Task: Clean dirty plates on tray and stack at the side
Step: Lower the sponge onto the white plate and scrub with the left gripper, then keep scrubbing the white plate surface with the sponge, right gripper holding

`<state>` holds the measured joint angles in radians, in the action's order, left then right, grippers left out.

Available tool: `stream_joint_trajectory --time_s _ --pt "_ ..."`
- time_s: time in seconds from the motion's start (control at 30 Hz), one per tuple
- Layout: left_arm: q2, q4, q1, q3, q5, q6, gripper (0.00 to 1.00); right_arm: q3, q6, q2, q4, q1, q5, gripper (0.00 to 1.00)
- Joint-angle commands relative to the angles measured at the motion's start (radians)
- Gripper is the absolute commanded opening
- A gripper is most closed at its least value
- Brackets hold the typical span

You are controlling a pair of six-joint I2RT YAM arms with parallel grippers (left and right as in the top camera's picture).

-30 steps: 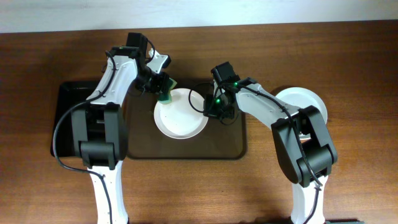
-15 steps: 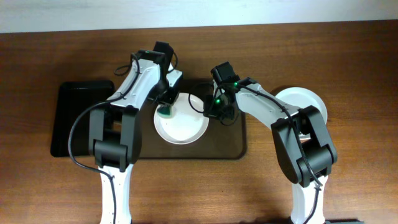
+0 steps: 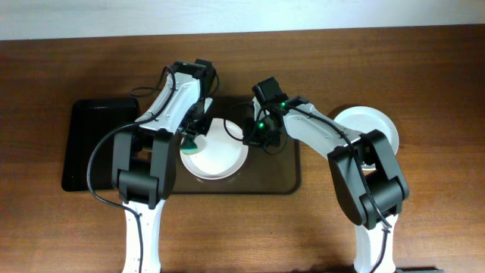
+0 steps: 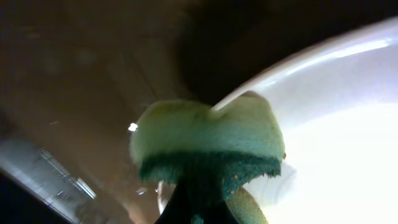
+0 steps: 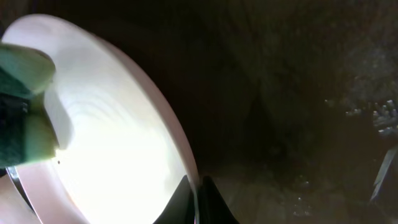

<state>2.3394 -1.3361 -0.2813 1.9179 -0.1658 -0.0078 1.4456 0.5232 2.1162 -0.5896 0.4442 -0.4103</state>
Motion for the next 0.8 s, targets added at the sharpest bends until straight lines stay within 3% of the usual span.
stream_joint_trajectory --time_s 0.0,0.3,0.37,0.57,0.77 --pt "0.028 -0.02 0.022 0.1 -0.158 -0.112 0.01 0.004 0.021 0.024 -0.011 -0.019 0.054 0.04" --pt "0.028 -0.129 0.022 0.345 -0.168 -0.187 0.0 0.004 0.02 0.024 -0.013 -0.019 0.055 0.04" --pt "0.028 -0.167 0.023 0.346 -0.083 -0.185 0.01 0.004 0.02 0.024 -0.013 -0.019 0.055 0.04" --pt "0.028 -0.223 0.023 0.281 0.355 -0.007 0.01 0.004 0.02 0.024 -0.013 -0.019 0.055 0.04" --pt "0.028 -0.092 0.021 0.119 0.439 -0.049 0.01 0.004 0.019 0.024 -0.015 -0.019 0.055 0.04"
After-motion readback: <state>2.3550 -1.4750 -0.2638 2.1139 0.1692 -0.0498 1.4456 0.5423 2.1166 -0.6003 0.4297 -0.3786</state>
